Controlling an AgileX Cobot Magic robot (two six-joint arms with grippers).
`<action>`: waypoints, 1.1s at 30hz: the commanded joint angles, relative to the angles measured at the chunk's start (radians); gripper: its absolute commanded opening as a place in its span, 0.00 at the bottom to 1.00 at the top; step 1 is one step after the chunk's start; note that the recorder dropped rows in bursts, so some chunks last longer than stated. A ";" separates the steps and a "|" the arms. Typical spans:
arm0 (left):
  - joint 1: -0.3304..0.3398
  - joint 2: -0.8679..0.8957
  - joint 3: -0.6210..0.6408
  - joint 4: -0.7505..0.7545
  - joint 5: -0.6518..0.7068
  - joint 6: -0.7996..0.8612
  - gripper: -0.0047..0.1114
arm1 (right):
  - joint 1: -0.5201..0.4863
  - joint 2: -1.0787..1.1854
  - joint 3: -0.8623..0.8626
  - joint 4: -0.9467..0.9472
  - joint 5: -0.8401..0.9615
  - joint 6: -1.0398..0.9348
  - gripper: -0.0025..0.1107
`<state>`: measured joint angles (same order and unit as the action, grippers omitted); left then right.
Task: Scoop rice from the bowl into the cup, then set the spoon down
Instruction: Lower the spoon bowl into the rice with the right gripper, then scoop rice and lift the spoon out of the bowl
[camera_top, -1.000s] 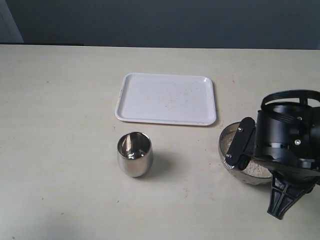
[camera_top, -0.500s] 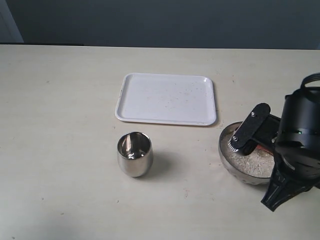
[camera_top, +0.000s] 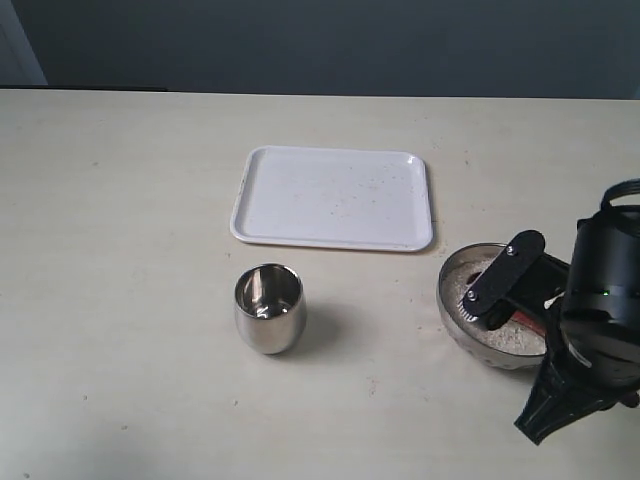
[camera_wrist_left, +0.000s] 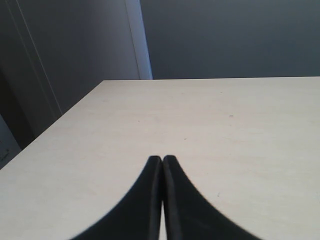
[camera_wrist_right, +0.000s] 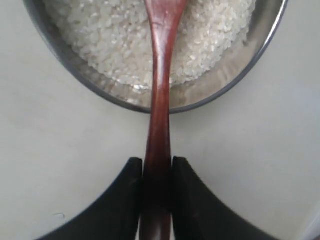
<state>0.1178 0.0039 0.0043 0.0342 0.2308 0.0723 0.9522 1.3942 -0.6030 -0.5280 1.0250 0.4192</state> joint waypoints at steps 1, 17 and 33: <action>0.000 -0.004 -0.004 -0.003 -0.013 -0.002 0.04 | -0.041 -0.009 0.004 0.005 -0.038 0.046 0.02; 0.000 -0.004 -0.004 -0.003 -0.013 -0.002 0.04 | -0.079 -0.063 0.004 0.065 -0.117 0.048 0.02; 0.000 -0.004 -0.004 -0.003 -0.013 -0.002 0.04 | -0.079 -0.123 0.002 0.118 -0.118 0.046 0.02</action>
<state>0.1178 0.0039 0.0043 0.0342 0.2308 0.0723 0.8796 1.3022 -0.6024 -0.4130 0.9130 0.4639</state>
